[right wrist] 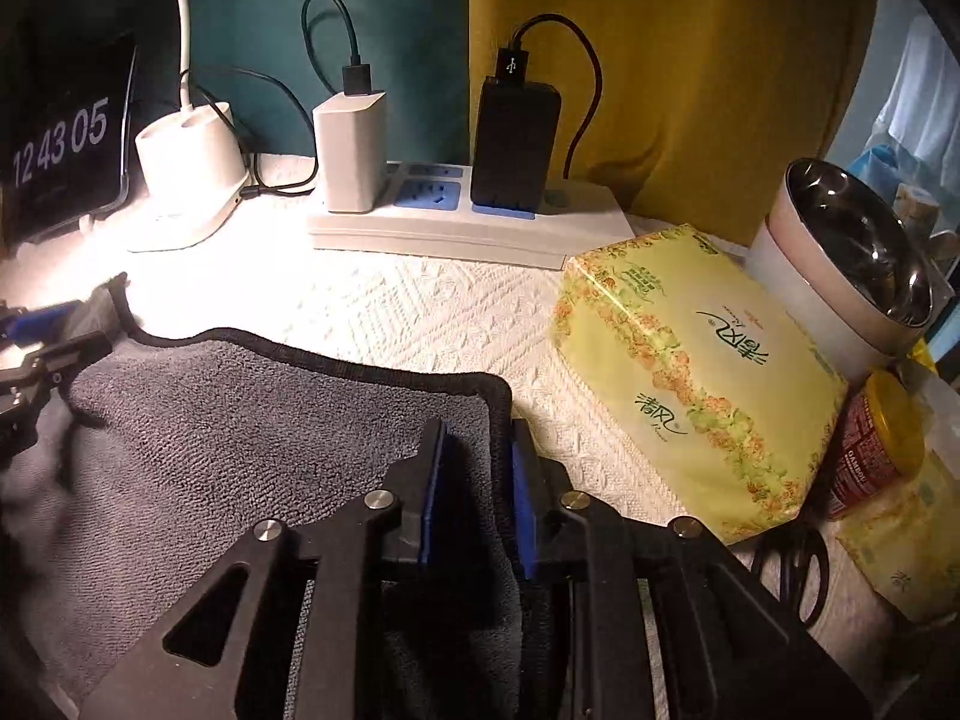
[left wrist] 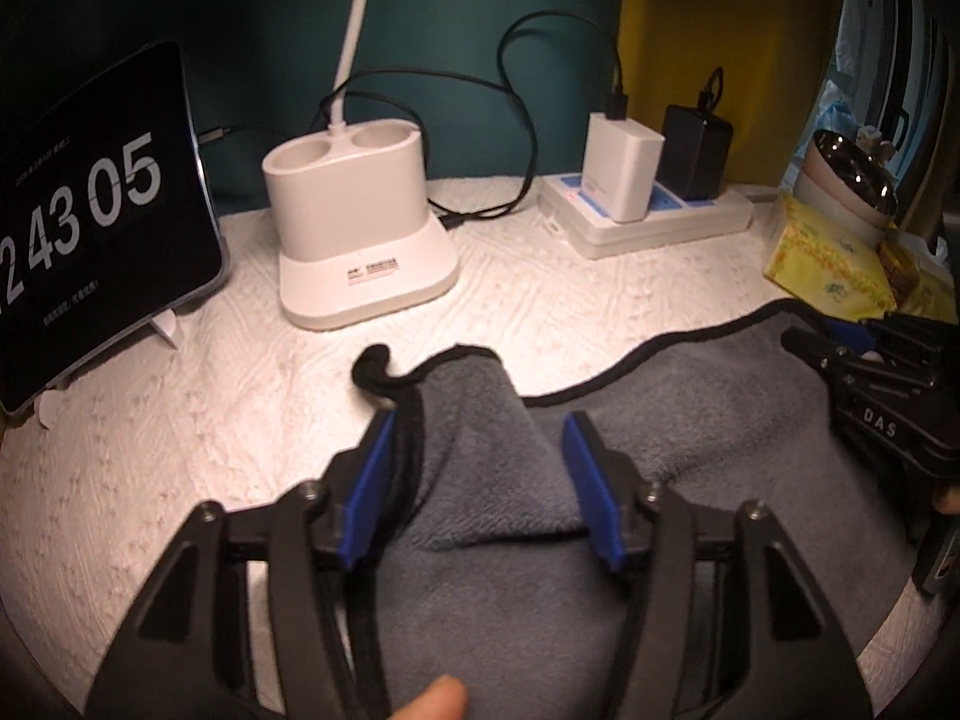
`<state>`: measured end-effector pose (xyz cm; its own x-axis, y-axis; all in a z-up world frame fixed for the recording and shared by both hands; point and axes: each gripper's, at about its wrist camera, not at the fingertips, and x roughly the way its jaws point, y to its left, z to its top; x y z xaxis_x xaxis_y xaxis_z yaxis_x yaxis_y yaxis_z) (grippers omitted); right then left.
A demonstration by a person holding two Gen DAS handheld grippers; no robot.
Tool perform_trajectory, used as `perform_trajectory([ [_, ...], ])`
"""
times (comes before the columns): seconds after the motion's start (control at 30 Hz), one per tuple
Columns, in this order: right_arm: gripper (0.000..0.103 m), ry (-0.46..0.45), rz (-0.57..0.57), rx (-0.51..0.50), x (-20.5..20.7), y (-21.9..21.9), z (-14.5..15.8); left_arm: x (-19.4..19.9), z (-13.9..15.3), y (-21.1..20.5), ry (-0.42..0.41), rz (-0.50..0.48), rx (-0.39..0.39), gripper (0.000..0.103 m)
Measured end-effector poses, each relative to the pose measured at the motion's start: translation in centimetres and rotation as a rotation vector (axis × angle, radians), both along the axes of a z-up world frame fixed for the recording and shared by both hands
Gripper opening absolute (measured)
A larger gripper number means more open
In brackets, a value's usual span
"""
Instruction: Fold towel
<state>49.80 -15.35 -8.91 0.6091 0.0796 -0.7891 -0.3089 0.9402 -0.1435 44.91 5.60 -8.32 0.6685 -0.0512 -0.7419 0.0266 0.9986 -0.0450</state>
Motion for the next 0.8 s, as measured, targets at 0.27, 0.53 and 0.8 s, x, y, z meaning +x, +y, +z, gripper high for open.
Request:
perform_trajectory([
  [0.27,0.080,-0.068,-0.023,0.034,-0.9,-1.7,1.8,-3.3,2.9,-0.6,-0.073,-0.051,-0.061,0.093],
  [0.53,0.082,-0.186,-0.018,0.096,-6.2,-3.0,6.0,-8.8,6.2,-1.8,-0.192,-0.056,-0.036,0.093],
  [0.8,0.082,-0.264,-0.019,0.178,-11.6,-3.5,8.7,-14.7,8.4,-2.8,-0.301,-0.052,-0.019,0.093],
])
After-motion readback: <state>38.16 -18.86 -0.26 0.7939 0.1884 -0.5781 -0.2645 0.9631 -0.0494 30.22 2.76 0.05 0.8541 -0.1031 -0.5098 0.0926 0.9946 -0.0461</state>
